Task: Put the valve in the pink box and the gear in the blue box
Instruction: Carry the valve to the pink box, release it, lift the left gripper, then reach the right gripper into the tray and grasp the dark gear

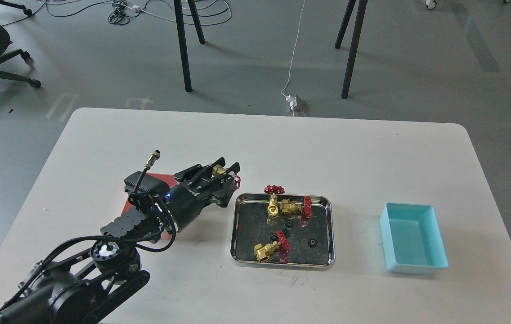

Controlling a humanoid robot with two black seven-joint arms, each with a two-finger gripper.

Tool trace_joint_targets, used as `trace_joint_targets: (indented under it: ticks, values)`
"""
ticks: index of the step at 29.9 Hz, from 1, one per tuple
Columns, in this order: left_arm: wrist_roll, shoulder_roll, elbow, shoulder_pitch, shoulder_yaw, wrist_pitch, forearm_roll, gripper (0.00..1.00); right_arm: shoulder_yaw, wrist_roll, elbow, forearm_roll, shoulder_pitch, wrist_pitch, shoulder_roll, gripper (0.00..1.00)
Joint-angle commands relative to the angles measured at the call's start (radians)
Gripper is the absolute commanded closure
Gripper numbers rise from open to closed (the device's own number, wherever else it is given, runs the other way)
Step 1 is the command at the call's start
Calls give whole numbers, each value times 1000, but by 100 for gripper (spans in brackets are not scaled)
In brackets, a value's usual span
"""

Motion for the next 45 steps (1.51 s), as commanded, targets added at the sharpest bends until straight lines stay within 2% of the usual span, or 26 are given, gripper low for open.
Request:
trace_joint_targets:
  ticks: [1,5,11,13,18,19,21,23,26,29,34,39,42,45]
  values:
    - [4,148,-67,52,-52,6,0,79,11,0,-1,0,3,-13,10,1]
    - [7,246,-92,108,-62,8,0,79,16,0,1,0,4,-48,10,1]
    - [6,244,-46,127,-72,4,0,77,19,1,2,-2,11,-70,11,1]
    - [6,237,-20,129,-72,3,0,73,19,8,2,0,12,-68,18,1]
    - [-2,204,69,119,-67,0,0,47,18,14,4,0,14,-59,36,1]
    - [-3,196,81,118,-65,1,0,39,16,12,5,-2,12,-59,36,1]
    - [-5,193,92,119,-72,3,0,14,14,12,7,-3,11,-59,38,1]
    - [-5,193,92,119,-78,4,0,13,13,12,7,-23,11,-59,38,1]
    - [-3,173,88,112,-85,6,0,4,14,12,7,-83,11,-61,41,1]
    - [-5,167,79,99,-160,0,-100,1,11,12,30,-136,12,-56,53,1]
    - [-6,170,80,-93,-216,-15,-564,0,-16,12,221,-383,-11,-42,44,1]
    - [-3,185,117,-313,-265,-104,-1029,0,-117,12,421,-756,-16,22,44,1]
    - [4,207,167,-422,-286,-111,-1120,0,-191,14,517,-957,-6,143,41,1]
    - [6,220,229,-534,-283,-111,-1155,0,-208,17,573,-1171,-20,318,48,1]
